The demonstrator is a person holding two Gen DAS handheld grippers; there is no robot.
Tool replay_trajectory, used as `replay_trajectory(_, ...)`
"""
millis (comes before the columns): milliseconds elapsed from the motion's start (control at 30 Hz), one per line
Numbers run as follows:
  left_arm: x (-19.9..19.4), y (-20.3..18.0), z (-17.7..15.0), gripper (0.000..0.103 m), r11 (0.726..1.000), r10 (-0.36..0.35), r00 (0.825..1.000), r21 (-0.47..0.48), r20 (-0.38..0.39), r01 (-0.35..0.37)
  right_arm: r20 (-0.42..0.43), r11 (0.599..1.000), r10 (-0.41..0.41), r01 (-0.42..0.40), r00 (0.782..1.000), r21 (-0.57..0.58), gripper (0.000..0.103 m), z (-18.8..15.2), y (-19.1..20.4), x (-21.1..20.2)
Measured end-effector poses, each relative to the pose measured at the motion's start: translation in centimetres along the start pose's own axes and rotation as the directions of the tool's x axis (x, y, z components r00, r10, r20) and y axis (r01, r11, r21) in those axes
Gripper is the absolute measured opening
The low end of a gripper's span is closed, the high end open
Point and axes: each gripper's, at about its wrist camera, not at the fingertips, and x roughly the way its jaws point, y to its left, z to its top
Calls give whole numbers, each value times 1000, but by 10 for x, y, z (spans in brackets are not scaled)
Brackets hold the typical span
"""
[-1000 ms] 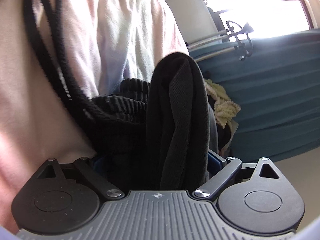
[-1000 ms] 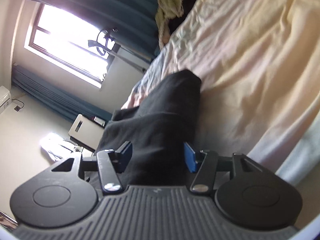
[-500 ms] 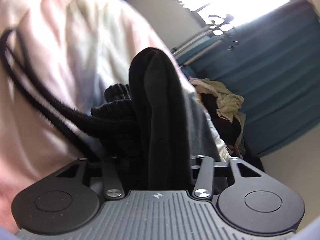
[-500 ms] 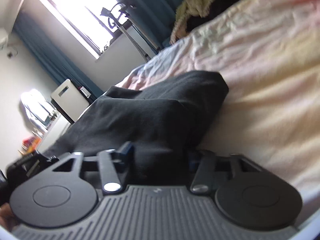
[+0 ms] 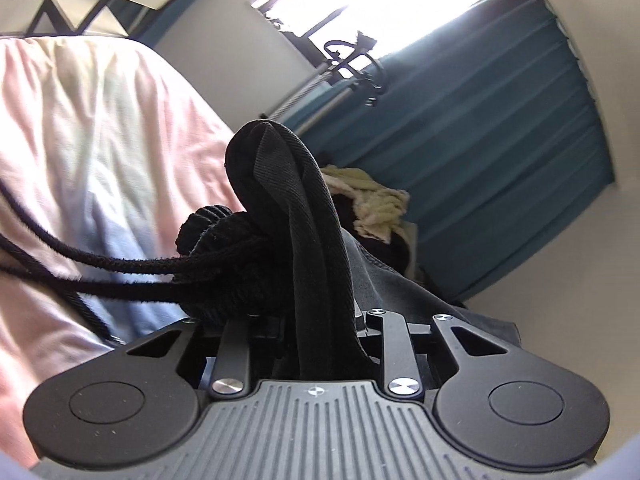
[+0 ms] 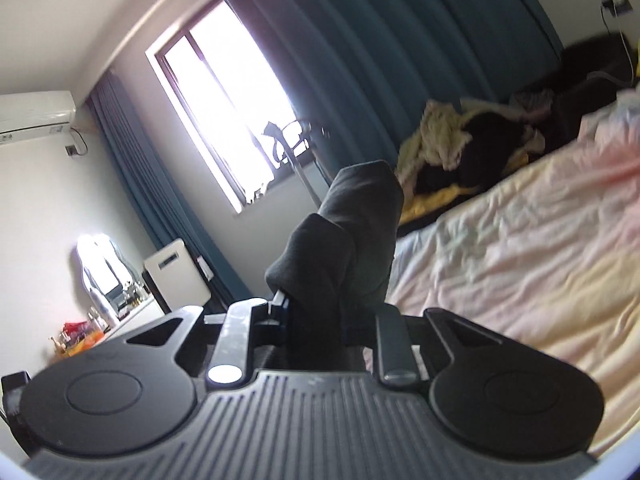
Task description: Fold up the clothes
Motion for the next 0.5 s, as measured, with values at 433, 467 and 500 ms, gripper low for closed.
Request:
replay_trajectory(433, 50, -193, -116, 29, 935, -306, 941, 142, -147, 326, 273, 987, -145, 159, 951, -31, 23, 135, -91, -155)
replay_trajectory(467, 59, -203, -130, 29, 926, -329, 929, 135, -168, 352, 293, 985, -160, 173, 943, -20, 23, 143, -104, -169)
replay_trajectory(500, 68, -212, -144, 29, 917, -351, 917, 127, -190, 377, 309, 982, -173, 188, 935, -21, 23, 149, -116, -184)
